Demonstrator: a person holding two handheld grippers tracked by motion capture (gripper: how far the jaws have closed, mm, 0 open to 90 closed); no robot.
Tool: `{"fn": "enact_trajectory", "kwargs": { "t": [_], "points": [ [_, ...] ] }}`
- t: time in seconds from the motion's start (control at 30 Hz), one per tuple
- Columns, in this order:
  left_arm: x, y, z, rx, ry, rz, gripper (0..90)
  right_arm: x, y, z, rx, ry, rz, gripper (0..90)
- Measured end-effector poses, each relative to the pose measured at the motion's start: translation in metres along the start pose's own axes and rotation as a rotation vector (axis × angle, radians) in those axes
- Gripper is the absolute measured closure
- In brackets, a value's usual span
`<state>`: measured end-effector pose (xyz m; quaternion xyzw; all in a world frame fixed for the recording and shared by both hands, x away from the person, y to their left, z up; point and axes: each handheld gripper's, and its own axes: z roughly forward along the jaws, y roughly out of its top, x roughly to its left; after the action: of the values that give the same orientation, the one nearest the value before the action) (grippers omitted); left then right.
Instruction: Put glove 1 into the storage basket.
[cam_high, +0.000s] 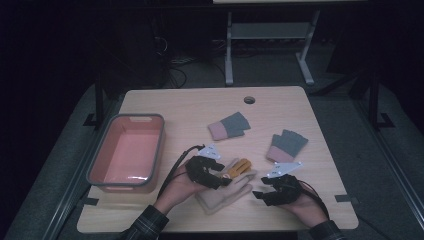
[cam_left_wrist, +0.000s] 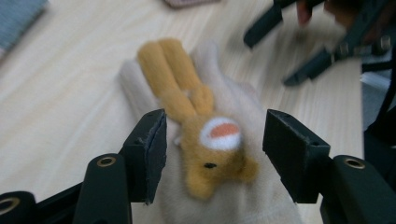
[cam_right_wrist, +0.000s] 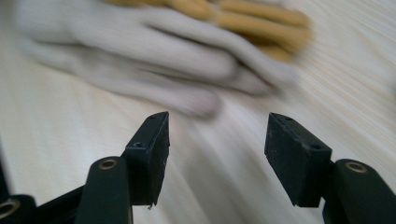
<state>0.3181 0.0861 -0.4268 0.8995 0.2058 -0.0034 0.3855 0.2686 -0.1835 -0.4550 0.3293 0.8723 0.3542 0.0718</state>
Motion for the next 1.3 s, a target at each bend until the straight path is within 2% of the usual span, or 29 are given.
{"fn": "enact_trajectory", "kwargs": {
  "t": [0.03,0.1,0.13,0.17,0.2,0.23,0.3,0.33,0.47,0.53,0.57,0.63,0.7,0.77,0.83,0.87,0.97,1.07,1.13,1.3],
  "points": [
    [-0.002,-0.001,0.004,0.011,0.014,0.007,39.6,-0.005,-0.003,-0.001,-0.001,-0.016,0.014,38.5],
    [-0.004,-0.002,0.009,0.036,0.041,0.039,53.5,-0.012,-0.005,-0.001,-0.009,-0.036,0.023,36.5],
    [-0.004,-0.002,0.011,0.036,0.047,0.046,53.5,-0.012,-0.005,-0.001,-0.009,-0.036,0.023,36.5],
    [-0.004,-0.001,0.012,0.04,0.041,0.049,60.7,-0.014,-0.005,0.0,-0.015,-0.043,0.028,35.1],
    [-0.004,-0.001,0.011,0.034,0.037,0.047,60.7,-0.014,-0.005,0.0,-0.015,-0.043,0.028,35.1],
    [-0.005,0.0,0.01,0.023,0.039,0.044,64.4,-0.016,-0.006,0.002,-0.014,-0.067,0.033,33.7],
    [-0.005,0.002,0.004,0.013,0.029,0.049,65.0,-0.017,-0.007,0.003,-0.008,-0.078,0.039,32.2],
    [-0.007,0.004,-0.004,-0.024,0.009,0.043,65.0,-0.018,-0.008,0.003,-0.007,-0.087,0.04,31.9],
    [-0.011,0.005,-0.015,-0.04,-0.013,0.052,65.0,-0.021,-0.008,0.003,-0.005,-0.104,0.052,30.5],
    [-0.015,0.004,-0.019,-0.048,-0.039,0.049,65.0,-0.022,-0.009,0.003,-0.004,-0.115,0.05,30.4],
    [-0.016,0.003,-0.019,-0.04,-0.045,0.052,64.9,-0.022,-0.009,0.004,-0.004,-0.117,0.053,30.2],
    [-0.016,-0.002,-0.008,0.016,-0.044,0.06,64.0,-0.023,-0.009,0.005,0.009,-0.132,0.056,29.0],
    [-0.016,-0.004,-0.003,0.028,-0.05,0.053,63.4,-0.023,-0.01,0.005,0.01,-0.14,0.052,28.7],
    [-0.016,-0.008,0.006,0.058,-0.022,0.073,61.2,-0.024,-0.01,0.006,0.015,-0.154,0.043,26.6],
    [-0.018,-0.007,0.006,0.041,-0.009,0.077,54.4,-0.024,-0.011,0.006,0.012,-0.161,0.045,25.7],
    [-0.02,-0.005,0.004,0.035,0.009,0.081,54.4,-0.024,-0.011,0.006,0.014,-0.168,0.045,24.0],
    [-0.021,-0.004,-0.002,0.006,0.072,0.074,37.6,-0.026,-0.012,0.008,0.015,-0.153,0.064,18.8],
    [-0.02,-0.007,-0.001,0.019,0.087,0.043,17.4,-0.027,-0.013,0.009,0.001,-0.152,0.059,16.6],
    [-0.02,-0.011,0.003,0.027,0.089,0.039,14.0,-0.027,-0.013,0.009,-0.003,-0.153,0.058,16.3],
    [-0.012,-0.02,0.02,0.116,0.086,0.024,13.2,-0.027,-0.013,0.01,-0.008,-0.154,0.059,15.9]
  ]
}}
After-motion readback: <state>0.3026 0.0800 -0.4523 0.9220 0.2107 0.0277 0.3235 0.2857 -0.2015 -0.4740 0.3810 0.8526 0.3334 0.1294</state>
